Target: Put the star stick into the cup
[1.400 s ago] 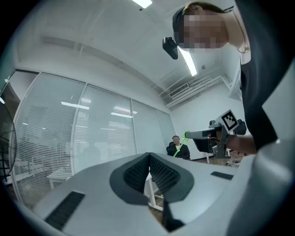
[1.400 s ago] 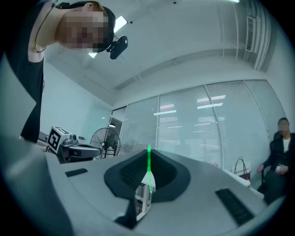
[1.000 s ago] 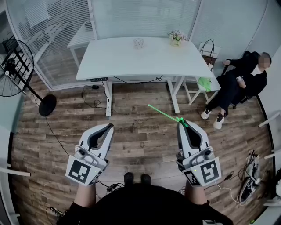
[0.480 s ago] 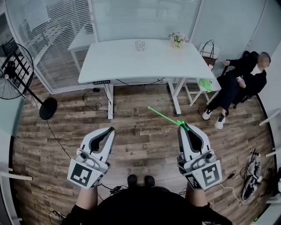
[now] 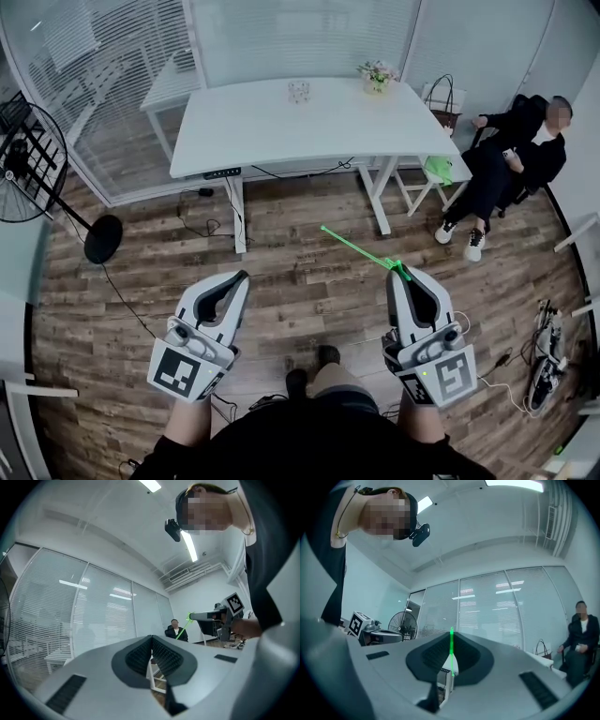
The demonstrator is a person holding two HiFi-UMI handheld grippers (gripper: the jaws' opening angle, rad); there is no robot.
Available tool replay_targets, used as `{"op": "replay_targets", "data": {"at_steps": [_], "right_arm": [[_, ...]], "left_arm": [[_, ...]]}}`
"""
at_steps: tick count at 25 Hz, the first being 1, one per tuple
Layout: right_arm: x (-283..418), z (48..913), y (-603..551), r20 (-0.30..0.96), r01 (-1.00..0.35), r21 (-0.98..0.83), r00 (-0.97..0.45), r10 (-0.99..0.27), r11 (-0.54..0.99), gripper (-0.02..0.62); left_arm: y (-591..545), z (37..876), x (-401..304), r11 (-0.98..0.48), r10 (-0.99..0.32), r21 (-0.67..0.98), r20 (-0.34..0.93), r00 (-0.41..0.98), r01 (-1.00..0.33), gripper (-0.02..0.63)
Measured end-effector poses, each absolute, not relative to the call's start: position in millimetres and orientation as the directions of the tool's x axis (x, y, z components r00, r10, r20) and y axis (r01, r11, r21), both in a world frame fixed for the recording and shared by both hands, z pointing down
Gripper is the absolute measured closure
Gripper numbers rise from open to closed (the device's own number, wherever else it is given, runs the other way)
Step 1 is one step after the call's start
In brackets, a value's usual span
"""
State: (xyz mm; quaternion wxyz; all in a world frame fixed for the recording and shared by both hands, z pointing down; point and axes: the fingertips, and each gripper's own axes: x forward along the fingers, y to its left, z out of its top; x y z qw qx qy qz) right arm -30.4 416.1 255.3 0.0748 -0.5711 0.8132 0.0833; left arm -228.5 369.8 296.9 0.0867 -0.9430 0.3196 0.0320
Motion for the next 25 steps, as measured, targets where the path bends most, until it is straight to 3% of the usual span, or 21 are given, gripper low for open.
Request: {"op": "replay_targets", "data": {"at_steps": [17, 25], "right_arm": [[-13, 253, 379, -0.244, -0.948, 0.068, -0.318, -0.916, 0.311, 0.575], [15, 279, 283, -0.140, -0.943, 0.002, -0.331, -0.933, 0.334, 0.575]], "left_arm": [[335, 301, -220, -0.772, -0.601, -0.154, -0.140, 0.787, -0.617, 0.592], [250, 309, -187, -0.753, -0.641, -0.122, -0.091, 0.762, -0.647, 0.592]]}}
